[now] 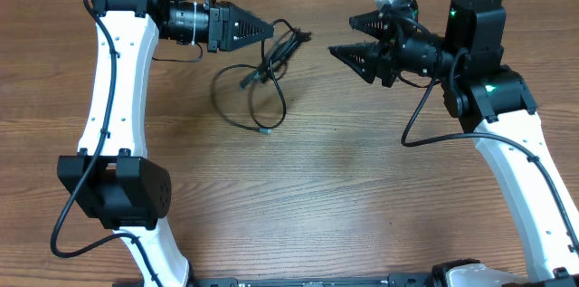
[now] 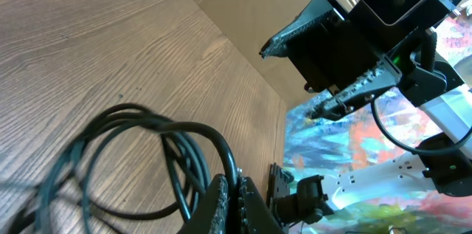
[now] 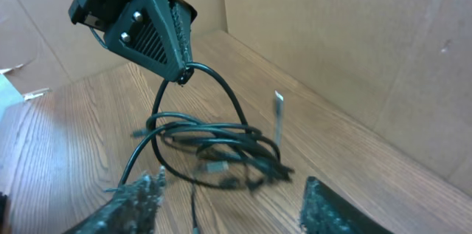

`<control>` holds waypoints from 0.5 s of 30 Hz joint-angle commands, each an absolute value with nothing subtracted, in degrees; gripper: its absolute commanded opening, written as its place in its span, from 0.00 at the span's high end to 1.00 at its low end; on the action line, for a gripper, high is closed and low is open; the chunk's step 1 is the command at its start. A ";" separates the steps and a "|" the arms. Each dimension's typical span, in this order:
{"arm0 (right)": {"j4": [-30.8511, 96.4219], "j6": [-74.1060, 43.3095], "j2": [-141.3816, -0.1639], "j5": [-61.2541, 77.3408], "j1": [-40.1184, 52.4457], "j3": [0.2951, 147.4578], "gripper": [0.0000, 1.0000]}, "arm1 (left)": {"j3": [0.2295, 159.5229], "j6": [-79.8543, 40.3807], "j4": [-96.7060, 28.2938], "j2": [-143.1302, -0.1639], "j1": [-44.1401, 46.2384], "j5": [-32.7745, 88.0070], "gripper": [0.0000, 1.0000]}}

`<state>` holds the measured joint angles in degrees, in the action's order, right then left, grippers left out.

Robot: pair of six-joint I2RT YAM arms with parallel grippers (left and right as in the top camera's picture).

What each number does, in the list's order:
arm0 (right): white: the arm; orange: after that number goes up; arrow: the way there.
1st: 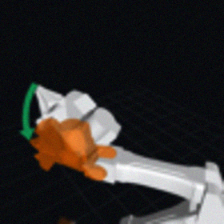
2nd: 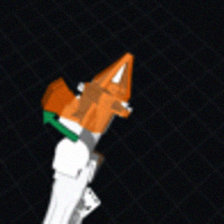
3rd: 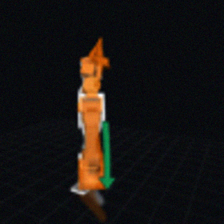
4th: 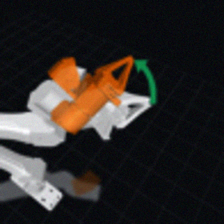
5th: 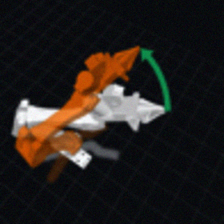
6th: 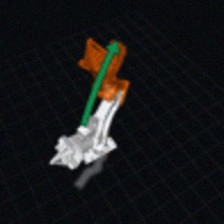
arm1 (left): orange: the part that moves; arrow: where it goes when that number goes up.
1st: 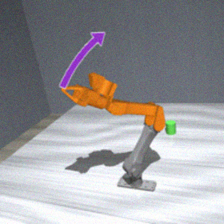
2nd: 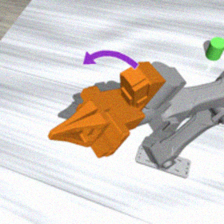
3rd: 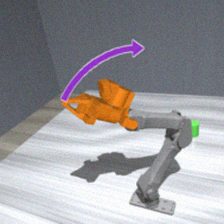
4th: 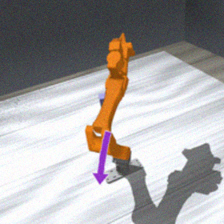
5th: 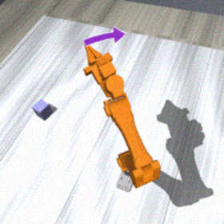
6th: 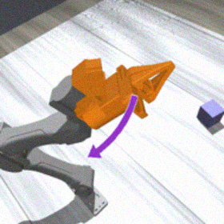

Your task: Untangle cables

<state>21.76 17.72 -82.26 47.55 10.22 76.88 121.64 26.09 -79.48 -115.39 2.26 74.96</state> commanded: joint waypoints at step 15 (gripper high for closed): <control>28.08 41.23 -87.31 40.27 10.39 77.25 0.16 | 122.85 26.76 -82.98 -114.08 2.70 80.73 0.96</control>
